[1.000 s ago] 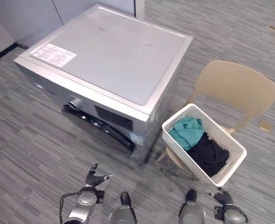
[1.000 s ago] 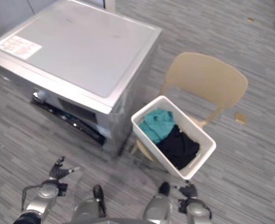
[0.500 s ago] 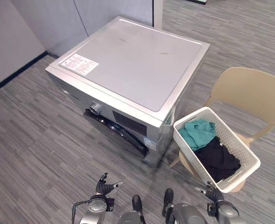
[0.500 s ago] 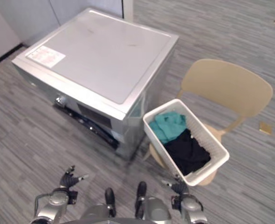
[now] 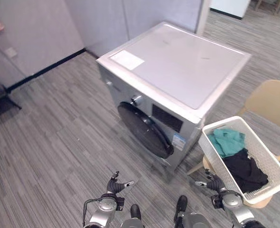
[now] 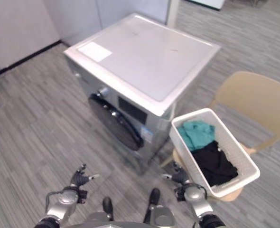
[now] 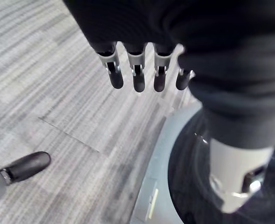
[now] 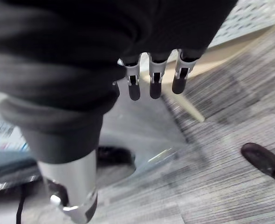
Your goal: Grab the laundry basket,head to the washer,open it,put in the laundry and shut it.
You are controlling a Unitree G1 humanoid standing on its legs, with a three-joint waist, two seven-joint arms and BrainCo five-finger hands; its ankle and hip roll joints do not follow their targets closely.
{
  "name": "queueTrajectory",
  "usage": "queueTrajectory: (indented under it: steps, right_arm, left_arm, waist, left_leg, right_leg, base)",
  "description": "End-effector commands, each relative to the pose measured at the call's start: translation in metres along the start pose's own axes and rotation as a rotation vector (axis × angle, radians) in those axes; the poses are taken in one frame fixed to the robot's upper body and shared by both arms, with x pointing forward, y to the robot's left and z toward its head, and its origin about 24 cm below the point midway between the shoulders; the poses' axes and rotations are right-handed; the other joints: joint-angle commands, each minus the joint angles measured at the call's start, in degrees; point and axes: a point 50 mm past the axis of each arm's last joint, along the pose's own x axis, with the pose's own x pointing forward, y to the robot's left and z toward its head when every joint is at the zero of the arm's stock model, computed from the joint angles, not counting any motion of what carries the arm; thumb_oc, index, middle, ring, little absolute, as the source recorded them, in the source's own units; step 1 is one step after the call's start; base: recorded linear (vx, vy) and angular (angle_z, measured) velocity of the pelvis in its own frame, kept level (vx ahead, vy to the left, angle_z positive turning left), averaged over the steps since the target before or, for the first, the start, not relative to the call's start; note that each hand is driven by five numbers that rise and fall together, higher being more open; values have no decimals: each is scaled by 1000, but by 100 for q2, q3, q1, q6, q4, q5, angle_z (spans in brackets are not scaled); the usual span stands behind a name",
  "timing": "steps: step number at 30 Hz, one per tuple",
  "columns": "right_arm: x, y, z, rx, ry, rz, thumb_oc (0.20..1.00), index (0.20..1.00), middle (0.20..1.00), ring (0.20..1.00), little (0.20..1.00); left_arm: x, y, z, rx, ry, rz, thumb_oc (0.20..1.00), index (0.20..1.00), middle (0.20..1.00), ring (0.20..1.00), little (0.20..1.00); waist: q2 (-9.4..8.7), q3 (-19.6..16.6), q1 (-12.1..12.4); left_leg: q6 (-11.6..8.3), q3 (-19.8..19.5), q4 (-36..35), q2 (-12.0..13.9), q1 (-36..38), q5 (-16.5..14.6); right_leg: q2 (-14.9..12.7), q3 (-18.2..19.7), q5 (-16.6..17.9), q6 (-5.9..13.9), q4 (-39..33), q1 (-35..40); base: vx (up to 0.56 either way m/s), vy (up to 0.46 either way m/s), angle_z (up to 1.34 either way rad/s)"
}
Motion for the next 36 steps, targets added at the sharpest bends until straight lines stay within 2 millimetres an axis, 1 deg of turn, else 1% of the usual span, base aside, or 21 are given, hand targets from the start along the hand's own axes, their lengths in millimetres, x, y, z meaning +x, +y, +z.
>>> queueTrajectory:
  steps: [1,3,5,6,8,10,15,16,20,22,24,25,27,28,29,31,32,33,34,35,36]
  right_arm:
    - [13,2,65,-81,-245,10,1000,1000,1000,1000,1000]
    - [14,-5,86,-103,-319,-34,1000,1000,1000,1000,1000]
    - [13,-10,95,-109,-357,-68,1000,1000,1000,1000,1000]
    - [14,-24,119,-110,-439,-164,1000,1000,1000,1000,1000]
    - [13,-28,128,-98,-473,-201,1000,1000,1000,1000,1000]
    - [13,-39,150,-78,-539,-291,1000,1000,1000,1000,1000]
    - [17,-40,166,-54,-561,-313,1000,1000,1000,1000,1000]
    - [22,-36,170,-32,-554,-295,1000,1000,1000,1000,1000]
    - [28,-31,180,21,-545,-265,1000,1000,1000,1000,1000]
    - [33,-26,195,40,-554,-229,1000,1000,1000,1000,1000]
    - [33,-23,200,34,-561,-216,1000,1000,1000,1000,1000]
    - [33,-19,205,37,-573,-199,1000,1000,1000,1000,1000]
    - [30,3,215,82,-611,-108,1000,1000,1000,1000,1000]
    - [30,3,215,82,-611,-107,1000,1000,1000,1000,1000]
    - [26,25,220,114,-638,-22,1000,1000,1000,1000,1000]
    - [17,54,229,134,-679,99,1000,1000,1000,1000,1000]
    - [17,54,229,134,-679,99,1000,1000,1000,1000,1000]
    - [12,70,235,131,-704,167,1000,1000,1000,1000,1000]
    - [5,87,246,114,-743,232,1000,1000,1000,1000,1000]
    - [-8,110,270,101,-817,318,1000,1000,1000,1000,1000]
    - [-14,114,287,107,-865,337,1000,1000,1000,1000,1000]
  left_arm:
    - [1,31,13,39,-75,105,1000,1000,1000,1000,1000]
    - [0,34,13,35,-80,122,1000,1000,1000,1000,1000]
    - [-1,35,12,30,-85,131,1000,1000,1000,1000,1000]
    - [-2,37,14,14,-98,151,1000,1000,1000,1000,1000]
    - [-3,37,14,8,-103,159,1000,1000,1000,1000,1000]
    - [-3,37,17,-6,-121,172,1000,1000,1000,1000,1000]
    - [-2,33,20,-6,-130,160,1000,1000,1000,1000,1000]
    - [-1,31,22,-7,-138,151,1000,1000,1000,1000,1000]
    - [1,29,27,-11,-152,140,1000,1000,1000,1000,1000]
    - [3,28,34,-21,-172,134,1000,1000,1000,1000,1000]
    - [3,28,35,-23,-174,133,1000,1000,1000,1000,1000]
    - [4,28,37,-27,-178,133,1000,1000,1000,1000,1000]
    - [6,27,44,-44,-192,136,1000,1000,1000,1000,1000]
    - [6,27,44,-44,-192,136,1000,1000,1000,1000,1000]
    - [8,24,46,-43,-192,135,1000,1000,1000,1000,1000]
    - [9,21,49,-46,-195,131,1000,1000,1000,1000,1000]
    - [9,21,49,-46,-195,131,1000,1000,1000,1000,1000]
    - [10,19,51,-40,-200,124,1000,1000,1000,1000,1000]
    - [11,18,56,-32,-212,120,1000,1000,1000,1000,1000]
    - [13,13,65,-5,-240,103,1000,1000,1000,1000,1000]
    - [14,13,71,6,-262,101,1000,1000,1000,1000,1000]
  waist:
    - [-114,275,247]
    - [-102,329,314]
    - [-93,363,338]
    - [-56,443,397]
    - [-42,478,428]
    - [12,606,535]
    - [54,749,683]
    - [83,816,786]
    - [72,930,905]
    - [74,1023,1032]
    - [71,1046,1062]
    - [69,1061,1087]
    - [58,1120,1154]
    - [57,1119,1152]
    - [50,1150,1189]
    - [34,1176,1253]
    - [33,1175,1249]
    - [35,1193,1290]
    - [52,1227,1359]
    - [101,1282,1529]
    - [139,1305,1633]
  left_leg:
    - [-60,-123,357,-135,-107,-402]
    - [-25,-139,339,-192,-166,-403]
    - [-10,-144,330,-216,-196,-400]
    - [18,-166,335,-257,-283,-383]
    - [28,-178,346,-269,-336,-376]
    - [47,-254,374,-302,-517,-331]
    - [57,-373,436,-323,-750,-288]
    - [10,-453,471,-293,-785,-390]
    - [10,-520,529,-301,-966,-359]
    - [-4,-581,539,-315,-1124,-304]
    - [-4,-612,538,-321,-1167,-293]
    - [-5,-633,532,-323,-1199,-277]
    - [3,-712,521,-334,-1284,-245]
    - [3,-714,522,-335,-1286,-245]
    - [13,-768,524,-351,-1301,-251]
    - [33,-841,571,-369,-1333,-280]
    - [33,-843,574,-369,-1335,-282]
    - [45,-881,617,-378,-1355,-303]
    - [54,-938,688,-390,-1398,-329]
    - [68,-1047,778,-432,-1470,-359]
    - [69,-1126,830,-457,-1526,-367]
  right_leg:
    - [-347,180,-491,560,-32,76]
    - [-407,146,-453,597,-15,25]
    - [-429,136,-436,614,-4,-3]
    - [-469,122,-400,639,3,-63]
    - [-487,123,-383,645,9,-98]
    - [-532,72,-343,662,31,-216]
    - [-596,-33,-285,680,34,-325]
    - [-565,-14,-364,736,48,-328]
    - [-588,-52,-329,739,53,-423]
    - [-602,-80,-299,746,51,-532]
    - [-608,-85,-296,747,56,-562]
    - [-619,-91,-290,750,60,-587]
    - [-640,-132,-304,755,79,-614]
    - [-641,-135,-305,756,80,-615]
    - [-652,-161,-327,755,101,-605]
    - [-679,-195,-348,761,138,-593]
    - [-680,-197,-349,762,139,-593]
    - [-693,-216,-363,765,167,-585]
    - [-719,-252,-374,770,197,-572]
    - [-762,-337,-399,769,250,-550]
    - [-788,-402,-405,769,284,-544]
  base:
    - [-97,123,29]
    - [-44,72,18]
    - [-39,55,19]
    - [-63,80,16]
    - [-41,46,9]
    - [-54,36,6]
    - [-28,13,17]
    - [42,-17,9]
    - [-4,0,9]
    - [-19,16,11]
    - [4,12,8]
    - [15,24,20]
    - [19,30,18]
    - [23,32,12]
    - [28,34,17]
    - [23,21,15]
    - [10,9,6]
    - [0,0,0]
    - [-7,7,5]
    - [-20,-7,12]
    - [-15,-24,27]
